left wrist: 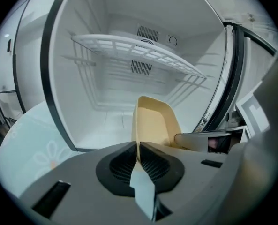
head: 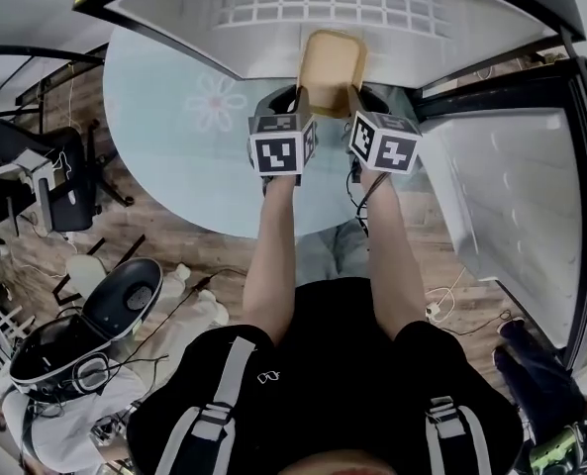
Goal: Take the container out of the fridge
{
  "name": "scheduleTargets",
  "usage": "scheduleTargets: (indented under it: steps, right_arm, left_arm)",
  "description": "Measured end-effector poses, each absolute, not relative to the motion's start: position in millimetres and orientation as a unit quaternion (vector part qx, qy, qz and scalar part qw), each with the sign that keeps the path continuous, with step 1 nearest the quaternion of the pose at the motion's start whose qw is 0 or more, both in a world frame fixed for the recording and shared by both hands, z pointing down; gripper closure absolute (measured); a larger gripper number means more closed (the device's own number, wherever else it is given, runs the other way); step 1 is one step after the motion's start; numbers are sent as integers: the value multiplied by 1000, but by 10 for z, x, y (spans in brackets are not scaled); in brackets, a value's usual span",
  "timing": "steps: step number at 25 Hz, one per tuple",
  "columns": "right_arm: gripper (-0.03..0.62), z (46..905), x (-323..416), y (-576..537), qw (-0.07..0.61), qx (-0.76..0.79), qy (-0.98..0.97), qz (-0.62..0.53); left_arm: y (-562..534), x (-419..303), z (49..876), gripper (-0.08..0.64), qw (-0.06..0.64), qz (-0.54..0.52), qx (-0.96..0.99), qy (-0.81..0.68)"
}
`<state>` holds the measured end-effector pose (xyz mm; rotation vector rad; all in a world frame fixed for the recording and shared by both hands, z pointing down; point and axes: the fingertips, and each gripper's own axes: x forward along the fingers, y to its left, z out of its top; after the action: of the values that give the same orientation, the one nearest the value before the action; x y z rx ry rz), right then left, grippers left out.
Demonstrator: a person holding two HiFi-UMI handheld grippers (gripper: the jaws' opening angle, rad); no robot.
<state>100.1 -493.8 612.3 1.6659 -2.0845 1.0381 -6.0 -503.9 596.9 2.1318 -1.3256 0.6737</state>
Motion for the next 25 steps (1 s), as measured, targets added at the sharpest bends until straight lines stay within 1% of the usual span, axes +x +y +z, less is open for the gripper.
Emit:
scheduleTargets:
  steps: [5,10,15,20,25]
  right_arm:
    - [557,5728,933,-4811,119,583,-739,317]
    - [561,5277,855,-4687,83,580,-767,262]
    - [565,4728,650,-4478,61,582,-787,198]
    - [565,3997,568,-4474,15,571,-811,128]
    - [566,3572,489,-4240,-13,569,-819,71]
  left_arm:
    - [-4783,-139,5666,523,259,218,788,-514]
    - [-4604,-222,5287,522,237,180,787,-540]
    - [-4351,-417,4761,522,196,144,788,-566]
    - [-4358,-490,4075,522,135,90,798,-580]
    - [-4146,-561,3660,522,93,53,810,-577]
